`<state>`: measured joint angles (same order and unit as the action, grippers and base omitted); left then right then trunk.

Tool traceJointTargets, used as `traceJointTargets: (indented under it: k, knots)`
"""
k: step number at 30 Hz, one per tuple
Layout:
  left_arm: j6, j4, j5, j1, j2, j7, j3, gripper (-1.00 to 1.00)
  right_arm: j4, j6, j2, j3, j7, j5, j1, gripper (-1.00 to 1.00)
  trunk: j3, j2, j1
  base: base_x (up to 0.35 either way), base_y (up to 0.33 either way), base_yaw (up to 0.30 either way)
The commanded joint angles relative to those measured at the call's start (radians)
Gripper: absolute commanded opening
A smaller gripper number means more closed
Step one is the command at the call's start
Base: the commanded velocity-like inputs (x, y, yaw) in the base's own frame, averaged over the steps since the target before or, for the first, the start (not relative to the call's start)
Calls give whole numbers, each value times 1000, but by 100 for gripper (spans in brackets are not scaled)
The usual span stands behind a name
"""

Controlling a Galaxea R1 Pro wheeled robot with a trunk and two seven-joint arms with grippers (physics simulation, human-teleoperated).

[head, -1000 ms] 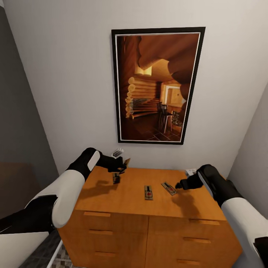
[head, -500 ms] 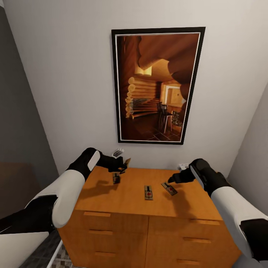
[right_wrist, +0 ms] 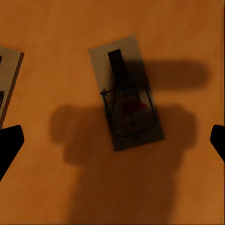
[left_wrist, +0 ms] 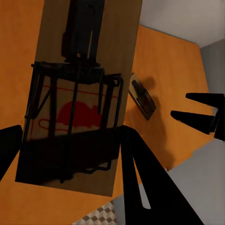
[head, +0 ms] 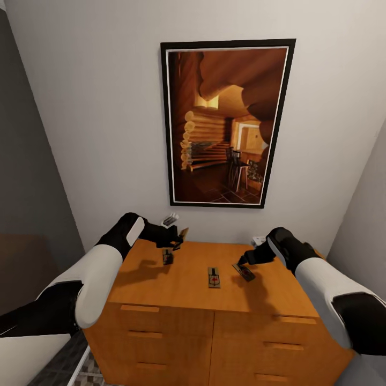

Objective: Take the four mousetraps from the cabinet in the bathroom and place them on the bathroom floor. Make sure all four end up on the same floor surface, and ensure that at least two of them are either under or directly next to the same bathroom sink.

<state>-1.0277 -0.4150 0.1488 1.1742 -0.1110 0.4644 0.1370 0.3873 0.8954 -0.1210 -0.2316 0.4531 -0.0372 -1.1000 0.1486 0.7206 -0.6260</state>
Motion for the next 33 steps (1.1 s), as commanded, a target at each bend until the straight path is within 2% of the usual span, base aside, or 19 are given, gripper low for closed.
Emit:
traceJointTargets:
  k: [1,6,10,11,13,14,19,25,33]
  knots:
    - [-6,-1,-1,1,-1,-1,6,-100,-8,-22,0,-10,10,-11,-4,100,2,1,0,0,0,0]
    - [-6,-1,-1,1,-1,-1,6,-100,-18,-60,1,-17,39,-23,-7,100,2,1,0,0,0,0]
    - [-6,-1,-1,1,-1,-1,6,-100,-22,-76,1,-21,93,-46,-8,100,2,1,0,0,0,0]
    - [-6,-1,-1,1,-1,-1,6,-100,-24,-80,1,-22,129,-81,-10,100,2,1,0,0,0,0]
    - [-6,-1,-1,1,-1,-1,6,-100,-24,-81,1,-22,148,-113,-12,100,2,1,0,0,0,0]
    - [-6,-1,-1,1,-1,-1,6,-100,-25,-81,1,-23,162,-146,-15,100,2,1,0,0,0,0]
    - [-6,-1,-1,1,-1,-1,6,-100,-25,-66,1,-23,198,-207,-26,100,2,1,0,0,0,0]
    - [-6,-1,-1,1,0,-1,4,-100,-25,-33,0,-23,270,-239,-44,100,2,1,0,0,0,0]
    - [-6,-1,-2,1,0,-1,4,-100,-27,-27,0,-24,285,-244,-47,100,2,1,0,0,0,0]
